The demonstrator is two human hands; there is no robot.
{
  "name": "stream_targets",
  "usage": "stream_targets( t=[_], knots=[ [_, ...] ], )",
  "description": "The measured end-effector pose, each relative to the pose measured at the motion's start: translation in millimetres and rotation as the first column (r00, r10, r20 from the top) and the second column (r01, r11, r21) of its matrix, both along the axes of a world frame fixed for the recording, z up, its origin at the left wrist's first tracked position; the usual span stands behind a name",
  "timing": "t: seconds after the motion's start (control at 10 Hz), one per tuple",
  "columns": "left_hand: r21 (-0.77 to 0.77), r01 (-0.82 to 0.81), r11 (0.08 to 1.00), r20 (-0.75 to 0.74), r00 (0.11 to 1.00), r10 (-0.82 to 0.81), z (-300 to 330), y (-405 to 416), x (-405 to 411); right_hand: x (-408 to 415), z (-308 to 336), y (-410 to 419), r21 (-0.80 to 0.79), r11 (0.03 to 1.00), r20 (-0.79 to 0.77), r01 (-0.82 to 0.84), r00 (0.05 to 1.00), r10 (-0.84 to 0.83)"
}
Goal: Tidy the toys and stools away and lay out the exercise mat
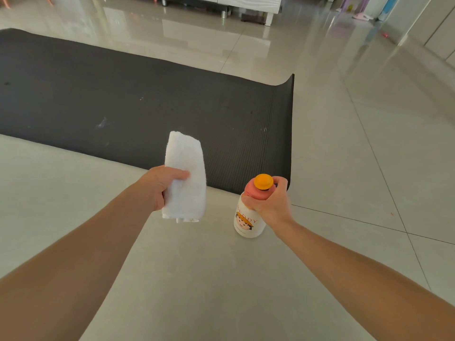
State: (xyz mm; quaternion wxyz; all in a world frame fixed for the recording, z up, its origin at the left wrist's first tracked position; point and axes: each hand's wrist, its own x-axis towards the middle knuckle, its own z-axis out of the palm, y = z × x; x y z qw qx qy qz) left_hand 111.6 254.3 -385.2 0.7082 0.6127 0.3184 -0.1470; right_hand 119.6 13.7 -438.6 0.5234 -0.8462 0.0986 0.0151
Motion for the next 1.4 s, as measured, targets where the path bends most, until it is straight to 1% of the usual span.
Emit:
stream_targets(
  t=[0.1,0.2,0.3,0.4,0.5,0.6,0.7,0.8,1.0,1.1,1.2,1.3,1.4],
  knots=[
    [0.006,0.002,1.0,-0.004,1.0,-0.002,-3.3,1.3,0.9,-3.7,-2.2,-0.9,0.01,1.0,0.01,0.016,1.0,-0.016],
    [0.012,0.005,1.0,-0.017,1.0,-0.005,-6.8,1.3,2.1,-8.2,-2.6,-2.6,0.024,0.999,0.015,-0.021,1.0,0.021],
    [0.021,0.027,0.999,-0.027,0.999,-0.026,-9.1,-0.2,3.8,-9.0,0.9,-8.2,0.043,0.995,-0.047,-0.085,0.995,0.087],
    [0.007,0.06,0.998,-0.022,0.998,-0.06,-14.8,-5.4,6.1,-10.0,12.2,-19.0,0.109,0.979,-0.157,-0.174,0.969,0.19],
    [-0.045,0.064,0.997,-0.026,0.998,-0.065,-25.6,-15.7,8.7,-13.2,31.1,-35.8,0.134,0.977,-0.165,-0.165,0.969,0.186],
    [-0.039,0.117,0.992,-0.049,0.992,-0.119,-45.5,-24.9,11.2,-18.2,49.2,-56.1,0.12,0.991,-0.098,-0.051,0.993,0.063],
    [0.036,0.257,0.966,-0.098,0.963,-0.253,-63.1,-36.7,15.3,-25.2,59.1,-73.4,0.096,0.995,-0.058,0.016,0.998,-0.011],
    [0.104,0.358,0.928,-0.121,0.931,-0.345,-77.2,-47.0,21.1,-34.8,62.4,-86.2,0.064,0.998,-0.063,0.025,0.998,-0.021],
    [0.24,0.376,0.895,-0.125,0.926,-0.356,-102.4,-58.6,33.1,-49.7,54.8,-100.5,0.045,0.997,-0.137,0.06,0.989,-0.053],
    [0.344,0.367,0.864,-0.123,0.93,-0.346,-107.4,-63.8,35.4,-55.0,48.3,-102.0,0.009,1.0,-0.188,0.017,0.982,-0.015],
    [0.414,0.375,0.829,-0.141,0.927,-0.349,-113.7,-64.1,37.1,-57.0,45.1,-100.4,-0.023,0.999,-0.225,-0.028,0.974,0.022],
    [0.429,0.319,0.845,-0.108,0.947,-0.303,-110.4,-59.8,38.6,-58.5,43.9,-96.7,-0.05,0.996,-0.249,-0.069,0.967,0.054],
    [0.504,0.201,0.84,-0.046,0.977,-0.207,-104.1,-57.1,40.6,-54.6,46.3,-92.8,-0.076,0.995,-0.248,-0.067,0.968,0.046]
  ],
)
